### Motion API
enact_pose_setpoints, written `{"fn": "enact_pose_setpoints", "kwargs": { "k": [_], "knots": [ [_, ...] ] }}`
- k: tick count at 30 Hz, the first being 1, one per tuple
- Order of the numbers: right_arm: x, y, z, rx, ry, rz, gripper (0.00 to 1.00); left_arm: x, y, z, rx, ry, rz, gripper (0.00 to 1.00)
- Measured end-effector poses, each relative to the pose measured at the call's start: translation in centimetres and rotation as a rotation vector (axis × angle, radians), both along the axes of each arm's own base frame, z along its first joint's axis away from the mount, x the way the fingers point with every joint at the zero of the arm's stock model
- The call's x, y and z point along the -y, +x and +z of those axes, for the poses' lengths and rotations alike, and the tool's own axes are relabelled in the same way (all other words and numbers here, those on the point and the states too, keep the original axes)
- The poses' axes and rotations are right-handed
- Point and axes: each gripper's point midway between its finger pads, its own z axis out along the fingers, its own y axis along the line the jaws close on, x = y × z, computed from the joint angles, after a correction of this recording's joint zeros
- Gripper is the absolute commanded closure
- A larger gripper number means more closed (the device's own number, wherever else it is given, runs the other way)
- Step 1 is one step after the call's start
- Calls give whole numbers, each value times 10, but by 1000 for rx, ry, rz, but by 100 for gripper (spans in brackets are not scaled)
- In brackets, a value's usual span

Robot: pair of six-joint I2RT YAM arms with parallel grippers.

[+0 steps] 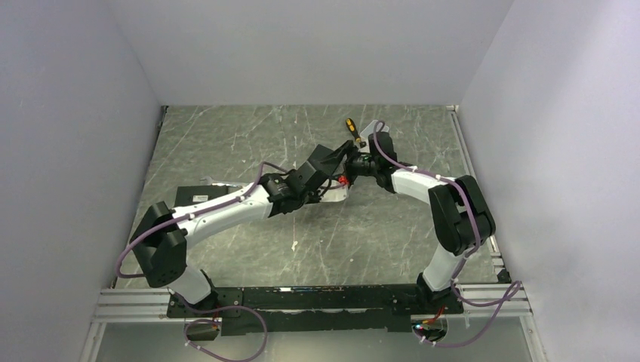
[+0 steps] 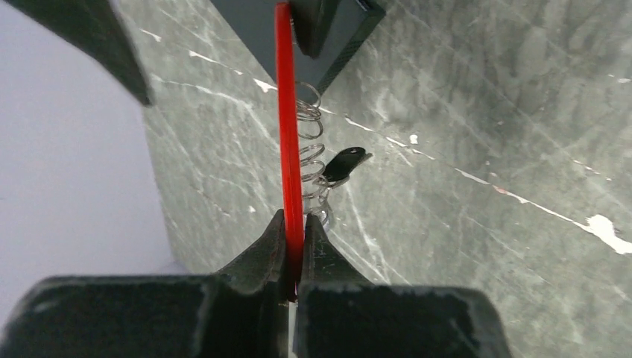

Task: Remove the keys from the keyring

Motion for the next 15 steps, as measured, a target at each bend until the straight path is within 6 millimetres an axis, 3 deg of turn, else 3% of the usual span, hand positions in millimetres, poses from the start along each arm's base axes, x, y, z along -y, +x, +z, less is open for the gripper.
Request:
{"fn": "enact_pose_setpoints", "kwargs": {
  "k": [6, 15],
  "knots": [
    [20, 2, 17, 79, 39, 4, 10, -9, -1, -1, -111, -67, 46, 100],
    [70, 28, 59, 399, 39, 34, 4, -15, 5, 39, -303, -294, 80, 100]
  ]
}}
